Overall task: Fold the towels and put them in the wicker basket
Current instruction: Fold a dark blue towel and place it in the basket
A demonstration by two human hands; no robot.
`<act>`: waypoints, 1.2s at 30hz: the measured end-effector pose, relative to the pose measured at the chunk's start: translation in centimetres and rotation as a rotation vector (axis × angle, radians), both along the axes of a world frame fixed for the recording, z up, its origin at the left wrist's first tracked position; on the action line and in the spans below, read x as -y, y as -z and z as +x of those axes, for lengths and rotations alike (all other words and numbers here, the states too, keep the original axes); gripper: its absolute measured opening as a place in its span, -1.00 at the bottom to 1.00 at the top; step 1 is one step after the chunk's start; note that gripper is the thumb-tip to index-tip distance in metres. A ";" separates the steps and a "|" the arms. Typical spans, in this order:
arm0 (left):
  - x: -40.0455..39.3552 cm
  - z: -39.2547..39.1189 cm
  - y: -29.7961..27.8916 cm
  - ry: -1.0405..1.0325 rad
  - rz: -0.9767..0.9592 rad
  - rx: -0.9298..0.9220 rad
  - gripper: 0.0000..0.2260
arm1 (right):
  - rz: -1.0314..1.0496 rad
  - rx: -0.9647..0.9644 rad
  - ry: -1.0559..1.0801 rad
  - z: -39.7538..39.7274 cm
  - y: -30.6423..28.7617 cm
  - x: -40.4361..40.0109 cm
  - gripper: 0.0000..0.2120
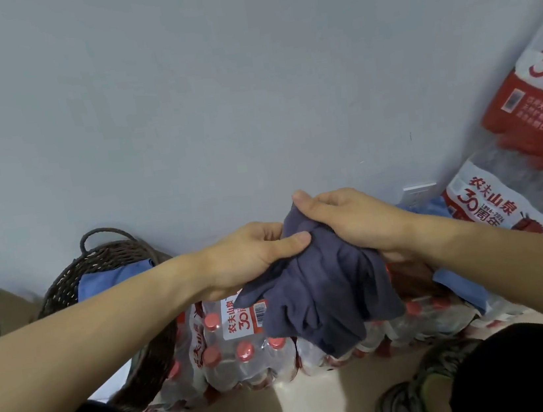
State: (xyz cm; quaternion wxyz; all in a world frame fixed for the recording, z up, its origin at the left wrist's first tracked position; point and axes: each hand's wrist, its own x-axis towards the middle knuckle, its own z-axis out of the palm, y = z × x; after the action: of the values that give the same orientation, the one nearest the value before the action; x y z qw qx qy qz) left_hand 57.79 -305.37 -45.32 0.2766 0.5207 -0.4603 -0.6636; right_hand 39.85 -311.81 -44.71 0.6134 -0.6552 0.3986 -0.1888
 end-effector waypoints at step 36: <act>2.0 3.2 3.6 -0.251 -0.128 0.108 -0.76 | 0.185 -0.427 -0.315 -4.3 2.7 2.5 -0.61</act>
State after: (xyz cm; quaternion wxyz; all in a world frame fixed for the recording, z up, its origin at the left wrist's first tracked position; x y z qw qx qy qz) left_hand 60.97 -307.42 -48.92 0.3648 0.5906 -0.4472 -0.5640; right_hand 35.53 -314.35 -47.45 0.5945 -0.6753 0.4275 0.0883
